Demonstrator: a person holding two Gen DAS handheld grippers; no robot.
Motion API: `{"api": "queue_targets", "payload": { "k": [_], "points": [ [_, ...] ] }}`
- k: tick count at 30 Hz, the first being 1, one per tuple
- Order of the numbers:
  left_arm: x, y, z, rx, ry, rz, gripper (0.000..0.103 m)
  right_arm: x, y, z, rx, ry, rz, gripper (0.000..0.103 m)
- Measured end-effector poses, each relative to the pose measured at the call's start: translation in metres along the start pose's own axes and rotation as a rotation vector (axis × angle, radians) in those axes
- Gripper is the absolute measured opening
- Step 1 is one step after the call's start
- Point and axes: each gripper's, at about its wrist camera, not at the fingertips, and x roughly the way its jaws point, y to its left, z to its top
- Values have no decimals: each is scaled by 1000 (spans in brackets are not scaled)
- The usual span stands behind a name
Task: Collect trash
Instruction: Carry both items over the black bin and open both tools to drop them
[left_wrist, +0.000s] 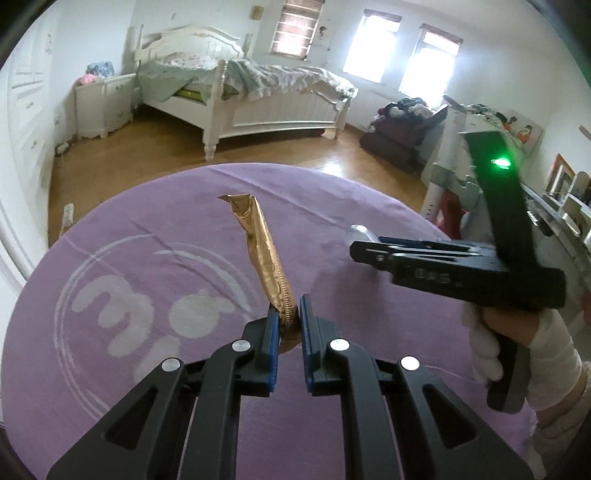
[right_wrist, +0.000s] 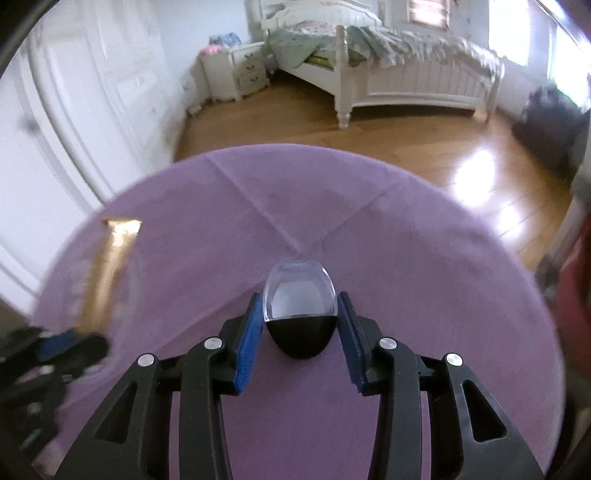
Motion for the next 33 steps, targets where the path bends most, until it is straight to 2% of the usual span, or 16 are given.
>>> {"api": "queue_targets", "payload": {
  "k": [4,8,13,17,23,29,33],
  "points": [
    [-8,-20,1,24,-28,-34,12,-51,-23,-28,121,-94,142,40],
    [-17,-49,5,46,-63,-86,12,-113,-58,-59,232,-218,181,40],
    [-17,-102,11,85,-92,-178,12,-184,-111,-97,346,-368,108,40],
    [-10,-153,10,131,-87,-261,12,-225,-154,-132,409,-434,21,40],
    [12,-233,3,218,-39,-383,12,-263,-225,-196,536,-468,-74,40],
    [36,-306,-14,313,20,-487,12,-283,-279,-251,642,-473,-134,40],
    [51,-340,-22,348,63,-526,12,-285,-301,-271,688,-473,-157,40]
  ]
}}
